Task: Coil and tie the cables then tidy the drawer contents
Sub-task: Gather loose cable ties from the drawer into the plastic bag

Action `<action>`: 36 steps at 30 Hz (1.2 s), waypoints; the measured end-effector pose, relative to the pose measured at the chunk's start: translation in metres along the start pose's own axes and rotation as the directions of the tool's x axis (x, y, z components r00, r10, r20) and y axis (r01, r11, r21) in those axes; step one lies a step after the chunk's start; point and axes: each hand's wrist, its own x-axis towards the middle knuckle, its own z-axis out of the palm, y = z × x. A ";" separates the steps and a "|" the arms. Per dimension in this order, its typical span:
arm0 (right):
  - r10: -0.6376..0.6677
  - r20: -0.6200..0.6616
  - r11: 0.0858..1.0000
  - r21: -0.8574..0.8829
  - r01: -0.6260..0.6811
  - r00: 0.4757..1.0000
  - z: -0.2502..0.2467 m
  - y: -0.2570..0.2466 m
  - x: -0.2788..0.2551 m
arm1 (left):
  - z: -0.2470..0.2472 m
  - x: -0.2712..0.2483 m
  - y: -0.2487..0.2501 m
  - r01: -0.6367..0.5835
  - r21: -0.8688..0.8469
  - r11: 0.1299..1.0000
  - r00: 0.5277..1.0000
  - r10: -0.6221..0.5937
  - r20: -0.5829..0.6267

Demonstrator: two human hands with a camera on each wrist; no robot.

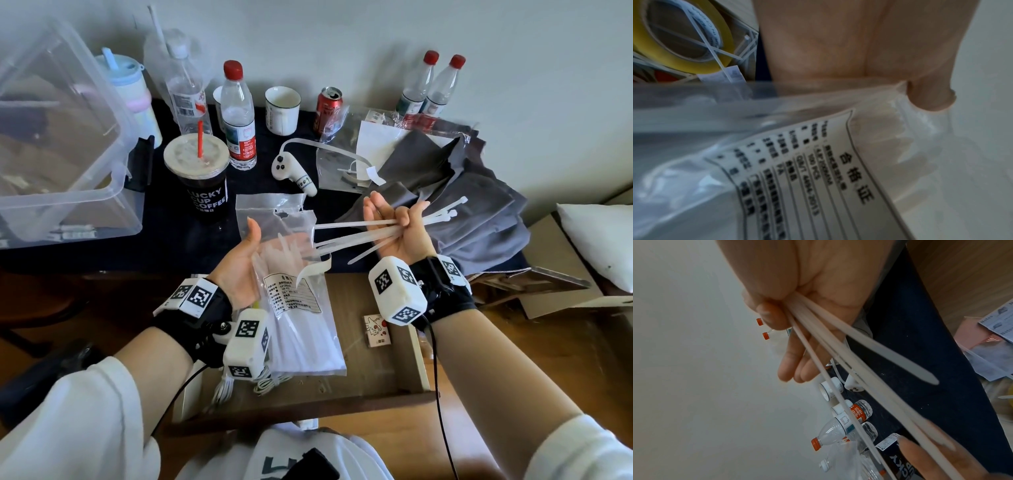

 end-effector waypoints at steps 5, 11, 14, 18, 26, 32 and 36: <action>0.011 0.004 1.000 -0.009 -0.011 1.000 0.001 0.003 -0.002 | 0.002 0.000 0.000 0.042 -0.019 0.999 0.997 -0.041 0.059; 0.016 0.012 0.999 -0.028 -0.015 1.000 0.002 0.002 0.000 | 0.002 0.004 0.000 0.046 -0.061 0.997 0.998 -0.043 0.054; -0.018 0.000 0.999 0.037 0.018 1.000 -0.002 -0.009 0.003 | -0.002 0.001 0.004 0.001 -0.128 0.992 0.999 -0.005 -0.033; -0.093 -0.093 0.994 0.057 0.099 0.991 -0.014 -0.027 0.008 | -0.011 -0.007 0.011 -0.024 -0.258 0.966 0.994 -0.006 -0.114; -0.345 -0.077 0.700 -0.685 0.202 0.935 0.002 -0.040 0.008 | -0.023 -0.006 0.023 0.064 -0.171 0.983 0.980 -0.095 -0.175; 0.186 0.281 -0.246 -0.914 0.322 0.941 0.026 0.001 -0.004 | -0.013 0.001 0.023 0.082 -0.059 0.995 0.987 -0.089 -0.134; 0.382 0.173 -0.410 -0.849 0.334 0.908 0.015 0.028 -0.001 | -0.007 0.005 0.025 0.089 -0.040 0.995 0.990 -0.093 -0.104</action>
